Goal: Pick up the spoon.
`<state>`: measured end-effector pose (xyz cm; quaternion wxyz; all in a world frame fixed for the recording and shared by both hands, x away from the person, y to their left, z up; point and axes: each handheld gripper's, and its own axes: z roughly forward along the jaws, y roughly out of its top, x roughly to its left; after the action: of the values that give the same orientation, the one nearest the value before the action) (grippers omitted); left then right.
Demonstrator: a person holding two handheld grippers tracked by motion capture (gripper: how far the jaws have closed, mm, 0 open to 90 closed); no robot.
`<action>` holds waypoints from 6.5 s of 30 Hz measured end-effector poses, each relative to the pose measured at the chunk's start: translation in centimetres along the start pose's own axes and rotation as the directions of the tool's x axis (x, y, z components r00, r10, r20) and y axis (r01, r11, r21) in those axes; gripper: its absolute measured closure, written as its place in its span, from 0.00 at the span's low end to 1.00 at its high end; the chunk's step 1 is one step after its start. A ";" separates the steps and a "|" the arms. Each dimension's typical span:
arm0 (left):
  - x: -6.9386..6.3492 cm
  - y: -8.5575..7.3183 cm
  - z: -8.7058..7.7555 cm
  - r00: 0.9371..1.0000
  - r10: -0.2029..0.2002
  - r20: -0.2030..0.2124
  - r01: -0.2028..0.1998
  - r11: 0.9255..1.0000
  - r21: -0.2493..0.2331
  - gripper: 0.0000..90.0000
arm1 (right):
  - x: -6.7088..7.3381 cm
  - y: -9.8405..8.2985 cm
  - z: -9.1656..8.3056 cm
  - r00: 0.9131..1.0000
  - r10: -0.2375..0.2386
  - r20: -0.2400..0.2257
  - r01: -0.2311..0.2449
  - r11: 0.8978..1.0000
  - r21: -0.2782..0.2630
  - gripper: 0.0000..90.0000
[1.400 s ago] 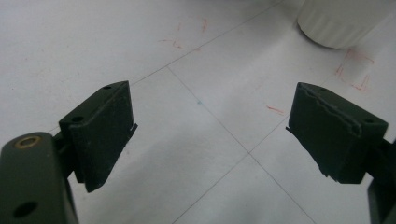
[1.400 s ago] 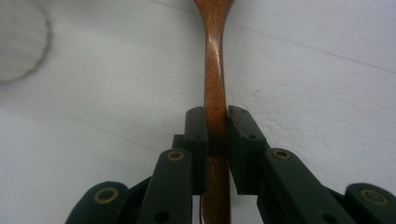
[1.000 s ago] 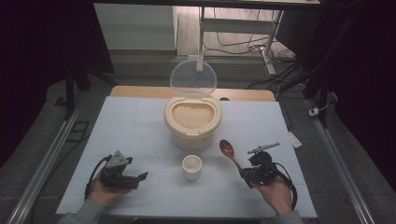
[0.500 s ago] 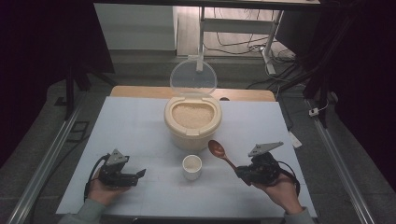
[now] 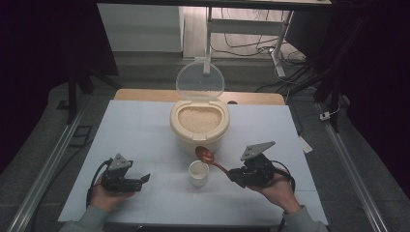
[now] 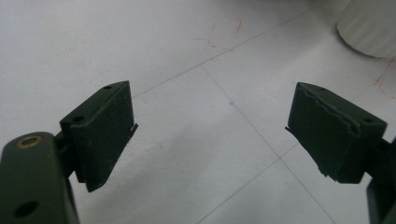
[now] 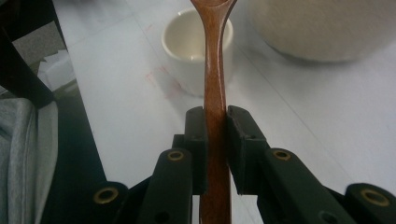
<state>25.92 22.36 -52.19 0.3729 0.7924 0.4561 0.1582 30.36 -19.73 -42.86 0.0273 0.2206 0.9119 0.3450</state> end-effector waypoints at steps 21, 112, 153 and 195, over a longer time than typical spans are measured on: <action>-1.0 1.2 -1.0 0.996 0.076 0.044 -0.075 0.997 -0.027 0.18 | 0.6 2.4 2.6 0.993 -0.098 -0.068 0.100 0.995 0.029 0.88; -12.1 10.6 1.5 0.756 0.587 0.290 -0.638 0.760 0.125 0.88 | 3.3 5.0 2.4 0.968 -0.252 -0.001 0.246 0.945 -0.215 0.67; -11.4 10.8 0.3 0.841 0.521 0.146 -0.522 0.852 -0.032 0.88 | 2.3 1.3 2.3 0.995 0.068 0.079 -0.022 0.878 -0.478 0.48; -12.1 10.3 0.3 0.809 0.569 0.149 -0.570 0.821 -0.035 0.88 | 3.0 1.7 3.0 0.978 0.121 -0.169 -0.200 0.762 -0.616 0.93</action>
<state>25.80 8.89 -43.72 0.3375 0.9044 0.1689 0.1989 28.96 -15.46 -43.74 0.0155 0.2552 0.7215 0.6434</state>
